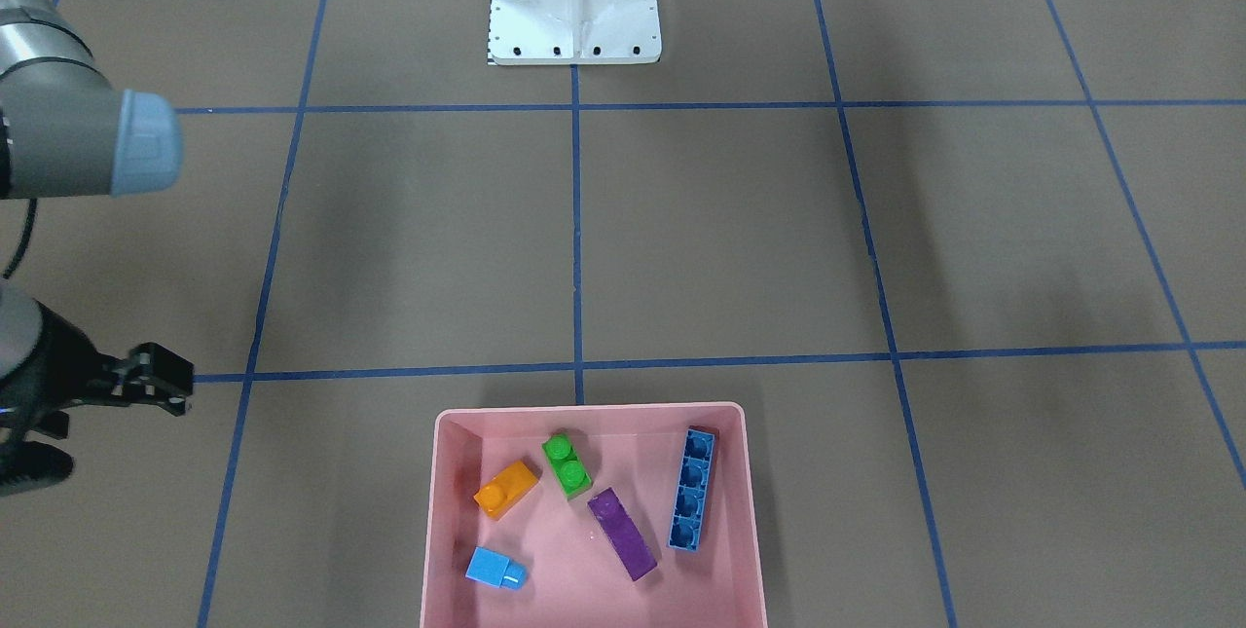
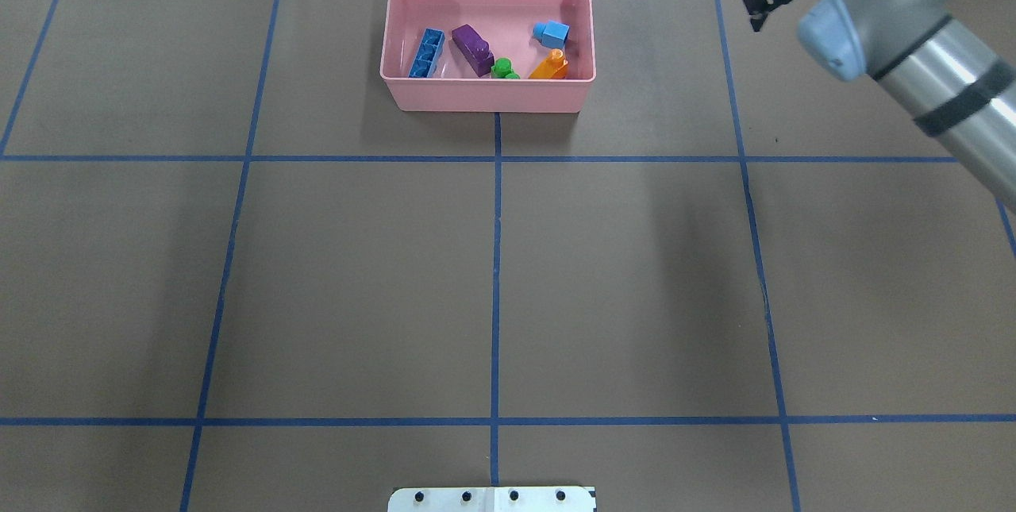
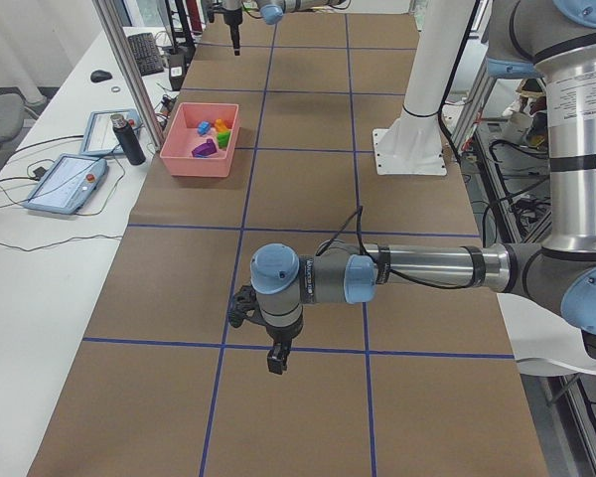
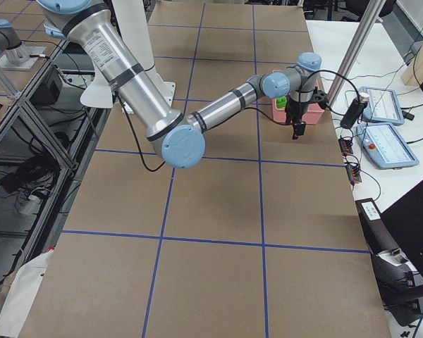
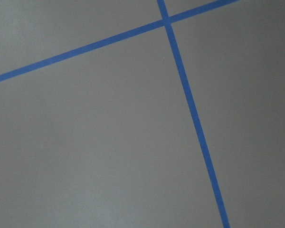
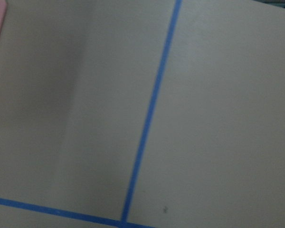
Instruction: Put all blocks into box
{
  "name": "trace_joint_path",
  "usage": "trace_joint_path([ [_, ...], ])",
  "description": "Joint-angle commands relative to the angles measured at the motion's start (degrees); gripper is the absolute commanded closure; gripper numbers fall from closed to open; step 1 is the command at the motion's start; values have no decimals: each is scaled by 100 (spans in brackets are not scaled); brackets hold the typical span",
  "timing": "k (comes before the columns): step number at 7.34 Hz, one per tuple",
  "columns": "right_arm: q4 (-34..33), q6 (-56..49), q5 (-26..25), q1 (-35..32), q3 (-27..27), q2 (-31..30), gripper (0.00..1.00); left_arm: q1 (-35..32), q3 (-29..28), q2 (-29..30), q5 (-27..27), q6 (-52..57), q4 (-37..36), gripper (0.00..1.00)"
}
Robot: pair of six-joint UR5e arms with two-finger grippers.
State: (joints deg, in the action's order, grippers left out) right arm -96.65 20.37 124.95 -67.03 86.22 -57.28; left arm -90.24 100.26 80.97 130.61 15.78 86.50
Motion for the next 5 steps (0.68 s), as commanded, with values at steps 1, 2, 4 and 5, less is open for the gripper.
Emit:
trace_joint_path([
  [1,40,-813,39,-729,1217,-1840,0,-2,326,-55,-9,-58,24,0],
  [2,49,-842,12,-984,1648,-2553,0,-2,467,-142,-18,-31,25,0],
  [4,58,-1208,-14,-1433,2318,-3802,0,-2,495,-178,8,-22,25,0],
  [5,58,-1838,-6,-1696,2329,-4165,0,-2,556,-361,8,-14,51,0],
])
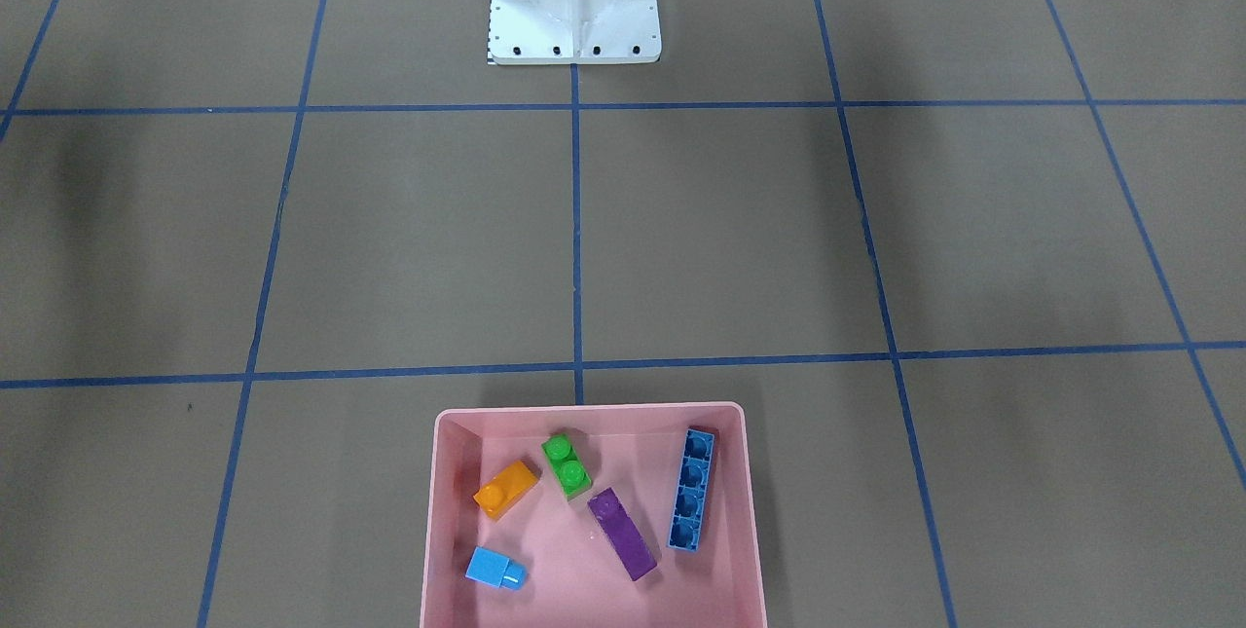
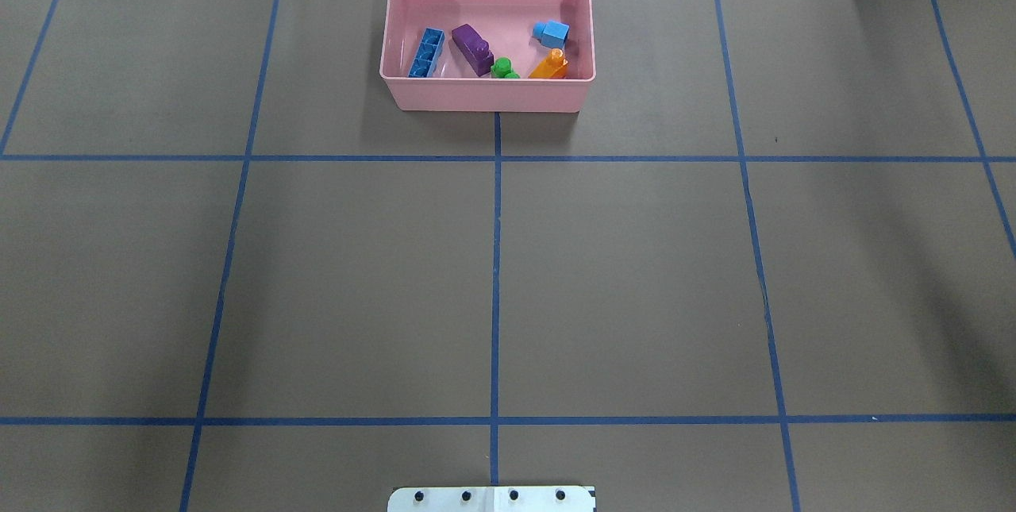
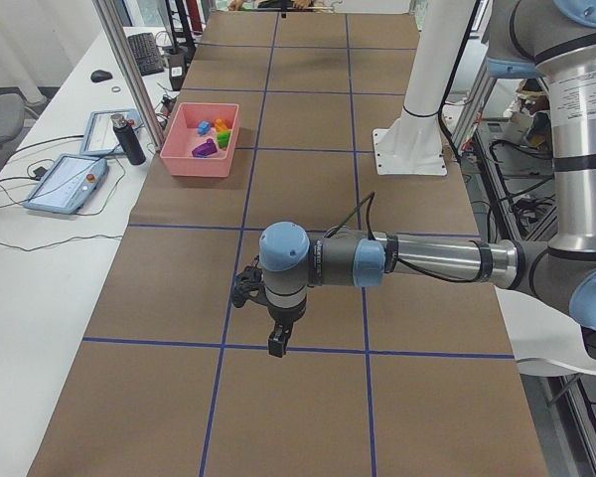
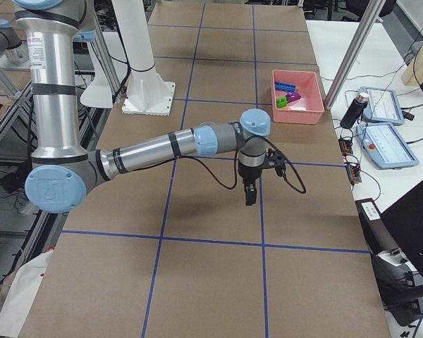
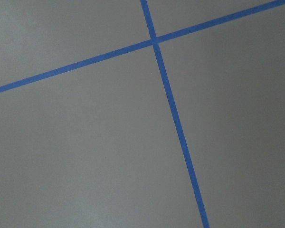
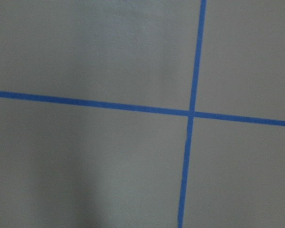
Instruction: Put all blocks into box
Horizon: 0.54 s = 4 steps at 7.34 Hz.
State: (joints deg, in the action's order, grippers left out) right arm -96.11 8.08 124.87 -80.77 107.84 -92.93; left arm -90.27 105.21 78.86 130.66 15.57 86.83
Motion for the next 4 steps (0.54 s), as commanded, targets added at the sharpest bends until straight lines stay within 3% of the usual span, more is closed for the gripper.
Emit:
trace_joint_path([
  [1,-4,-928,20,-535,167,-812,0,9,78,-160,12,16,36,0],
  [4,-4,-940,29,-554,115,-928,0,9,245,-160,12,16,45,0],
])
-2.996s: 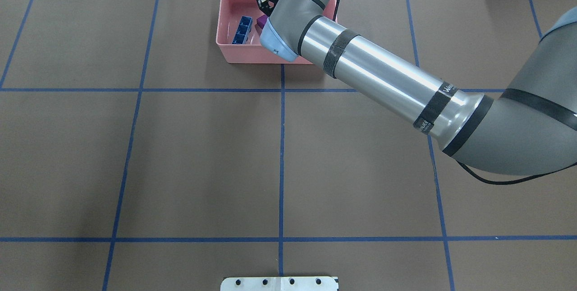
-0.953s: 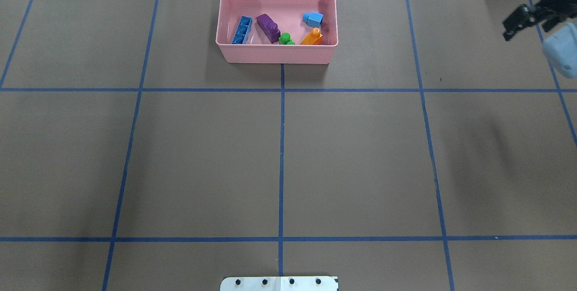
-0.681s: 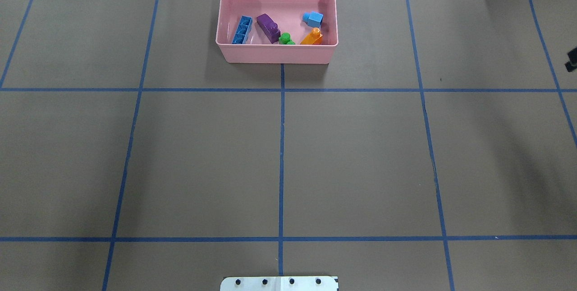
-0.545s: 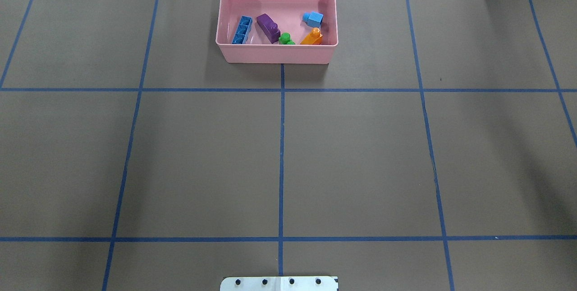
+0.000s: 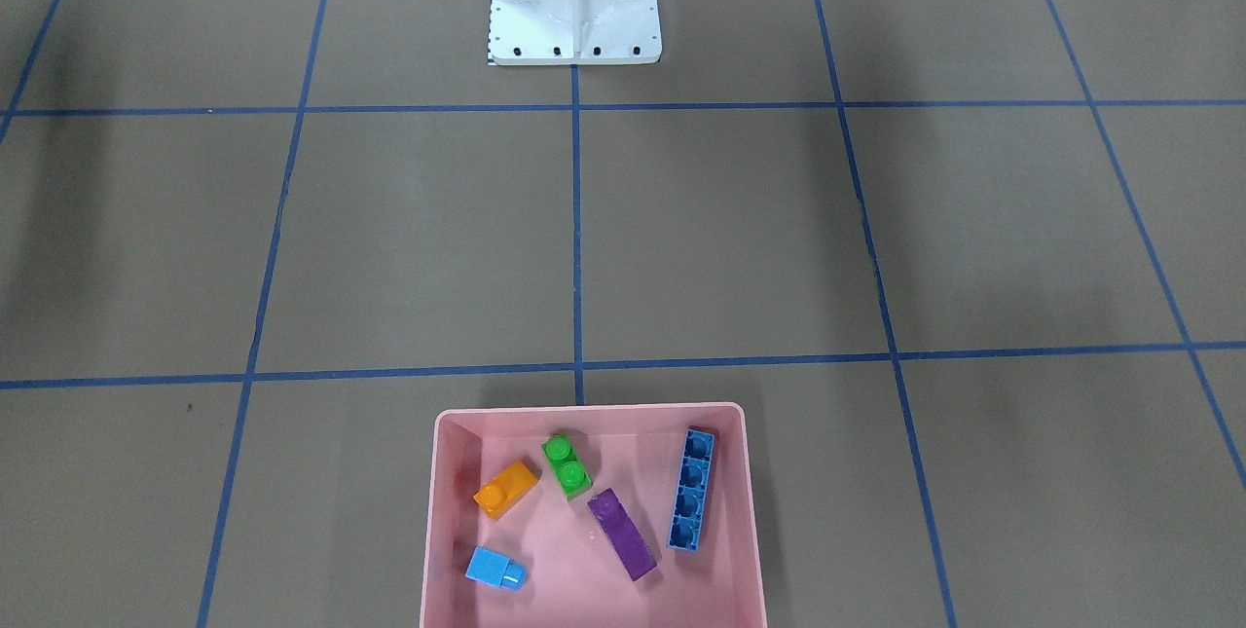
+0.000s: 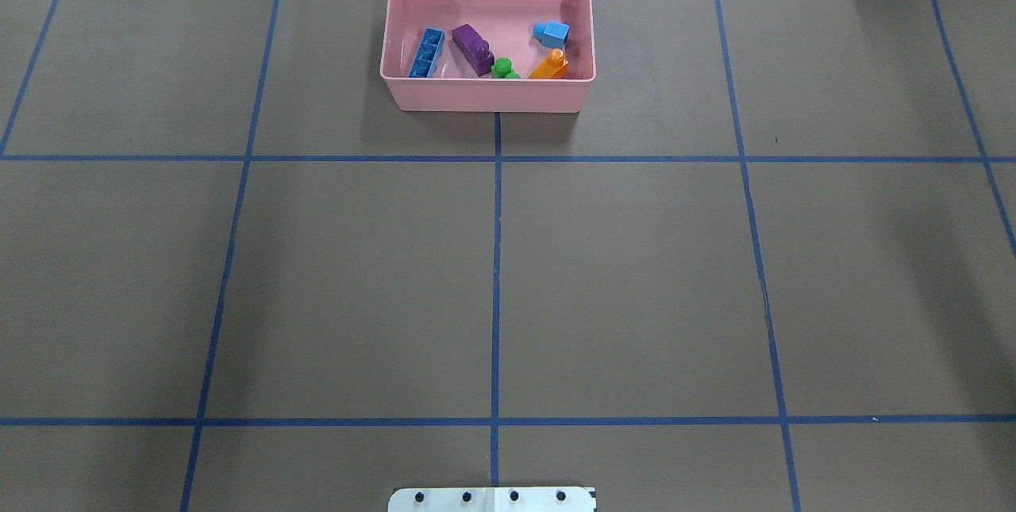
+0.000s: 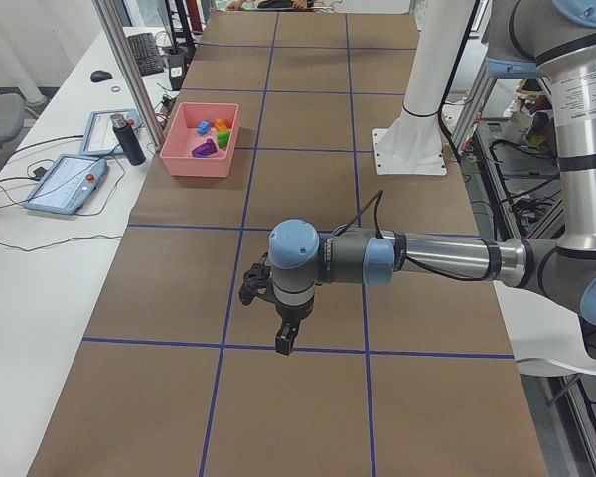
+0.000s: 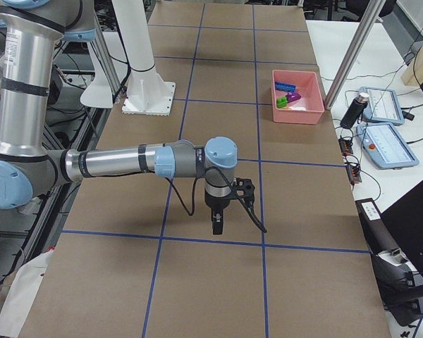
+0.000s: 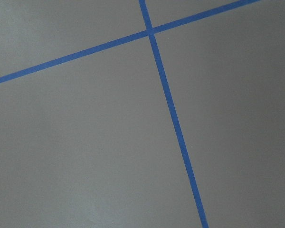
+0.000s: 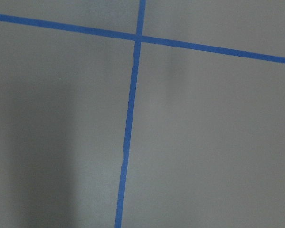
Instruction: Put all blocks into box
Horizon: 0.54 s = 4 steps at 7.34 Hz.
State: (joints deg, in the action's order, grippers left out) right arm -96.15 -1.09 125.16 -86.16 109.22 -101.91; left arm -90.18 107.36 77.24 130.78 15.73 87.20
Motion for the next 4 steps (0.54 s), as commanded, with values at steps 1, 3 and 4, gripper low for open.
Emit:
trace_joint_path([
  [1,0,-23,9,-15,-24,-22,0,1,56,2,0,1,7,0],
  [3,0,-14,9,-15,-41,-13,0,1,74,2,0,1,7,0],
  [4,0,-14,9,-15,-59,-21,0,1,74,2,0,1,7,0],
])
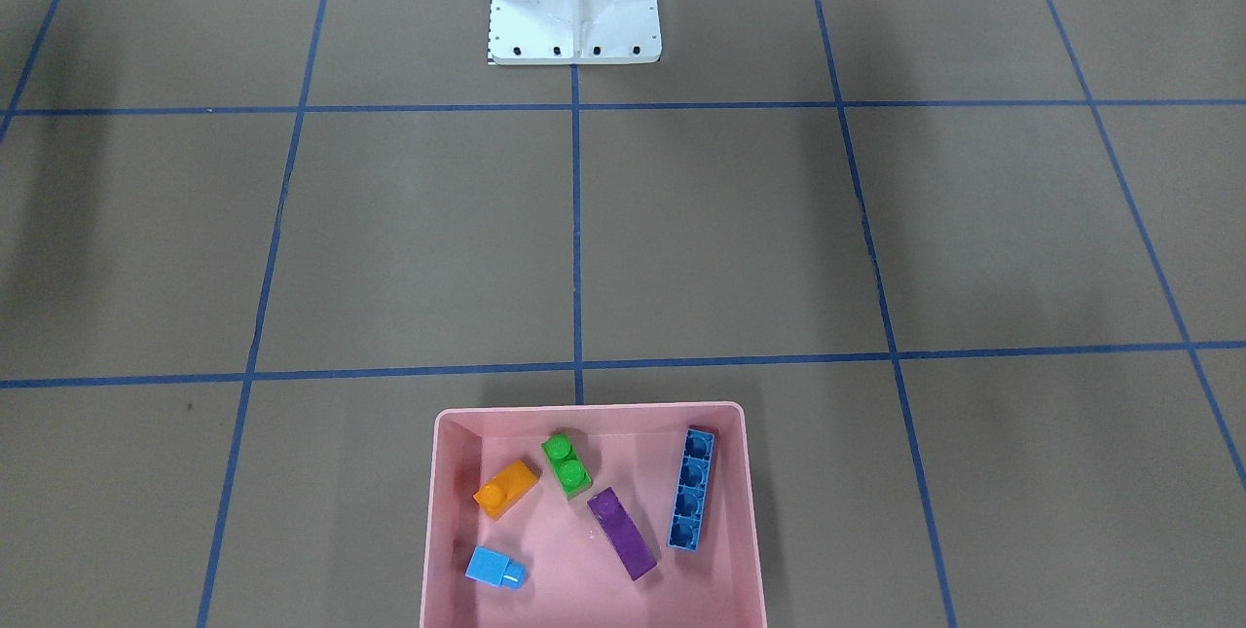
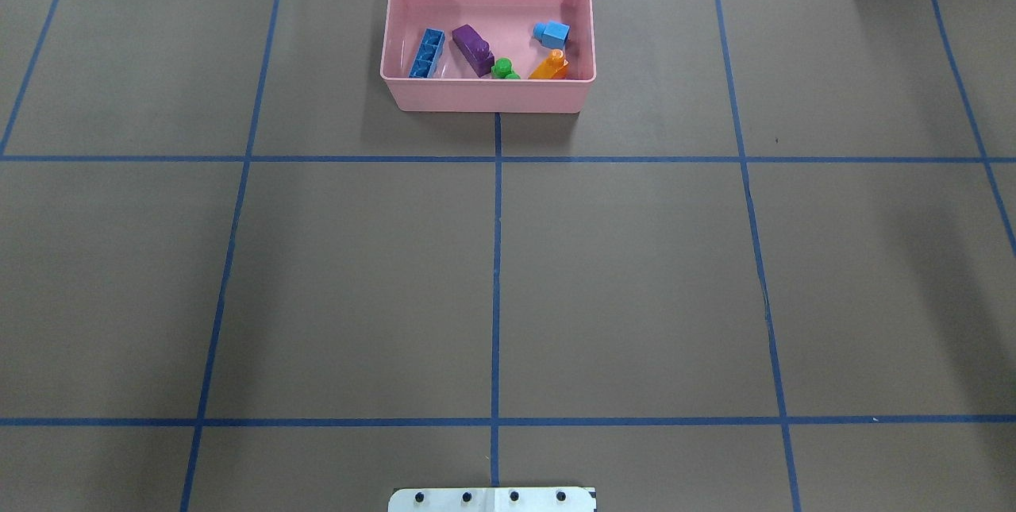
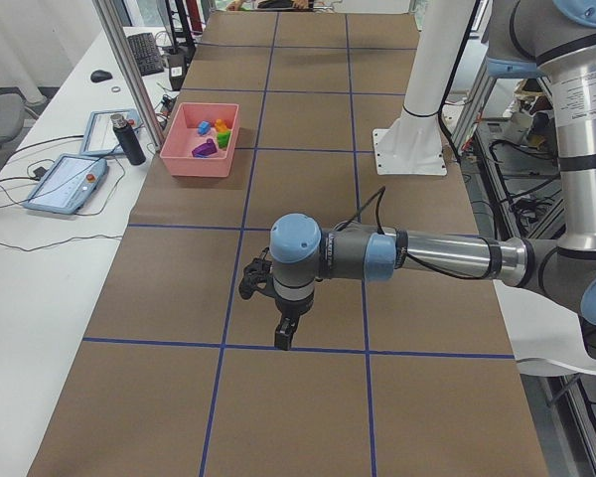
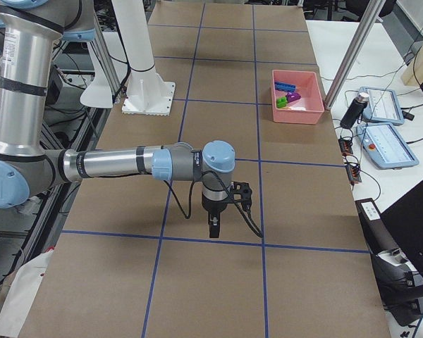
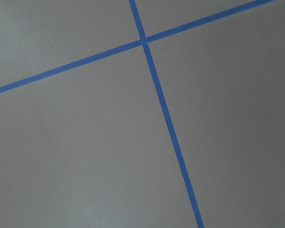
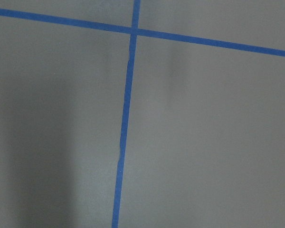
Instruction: Put all blocks into box
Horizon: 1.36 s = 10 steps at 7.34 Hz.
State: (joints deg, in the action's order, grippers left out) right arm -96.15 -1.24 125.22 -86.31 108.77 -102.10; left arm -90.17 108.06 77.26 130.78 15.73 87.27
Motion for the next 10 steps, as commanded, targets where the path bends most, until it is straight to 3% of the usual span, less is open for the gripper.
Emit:
trace_joint_path([
  [1,0,1,2,0,-23,-2,0,9,5,0,0,0,0,0],
  [10,0,27,222,9,-14,59,0,17,-22,0,0,0,9,0],
])
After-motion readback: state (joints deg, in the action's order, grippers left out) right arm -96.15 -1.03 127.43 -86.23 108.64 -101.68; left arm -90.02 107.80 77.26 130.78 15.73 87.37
